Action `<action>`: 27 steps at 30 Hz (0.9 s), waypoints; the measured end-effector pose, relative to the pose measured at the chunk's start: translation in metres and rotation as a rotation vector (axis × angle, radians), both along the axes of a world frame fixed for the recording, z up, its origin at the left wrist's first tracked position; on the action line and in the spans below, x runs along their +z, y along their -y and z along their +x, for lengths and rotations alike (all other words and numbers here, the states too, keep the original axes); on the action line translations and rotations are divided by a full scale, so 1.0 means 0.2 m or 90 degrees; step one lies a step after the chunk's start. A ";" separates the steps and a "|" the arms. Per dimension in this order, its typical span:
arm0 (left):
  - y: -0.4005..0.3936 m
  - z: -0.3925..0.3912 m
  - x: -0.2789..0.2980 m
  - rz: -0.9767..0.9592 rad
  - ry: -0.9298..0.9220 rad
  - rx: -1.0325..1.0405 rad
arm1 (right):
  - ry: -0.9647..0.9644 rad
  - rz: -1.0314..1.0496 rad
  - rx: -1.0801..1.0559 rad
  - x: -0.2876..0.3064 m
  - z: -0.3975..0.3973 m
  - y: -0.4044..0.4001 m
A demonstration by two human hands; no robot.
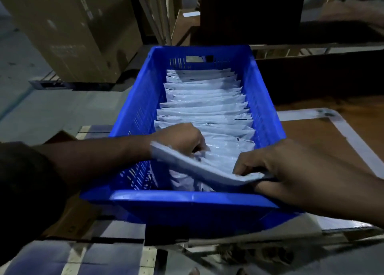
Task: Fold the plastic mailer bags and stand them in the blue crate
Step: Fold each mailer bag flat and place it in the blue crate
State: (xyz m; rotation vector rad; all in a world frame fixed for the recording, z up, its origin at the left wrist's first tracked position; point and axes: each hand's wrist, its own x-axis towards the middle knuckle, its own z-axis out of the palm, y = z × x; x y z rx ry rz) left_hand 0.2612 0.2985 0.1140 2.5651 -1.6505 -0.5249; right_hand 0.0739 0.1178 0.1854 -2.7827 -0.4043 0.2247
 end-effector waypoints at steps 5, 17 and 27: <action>-0.01 -0.01 -0.07 -0.033 0.021 -0.003 | -0.058 -0.038 0.013 -0.03 0.05 0.01; -0.02 -0.05 -0.05 -0.066 0.062 0.074 | -0.107 -0.021 0.017 -0.26 0.27 -0.15; -0.01 -0.17 -0.07 -0.051 0.097 0.082 | -0.055 -0.183 -0.047 -0.26 0.19 -0.08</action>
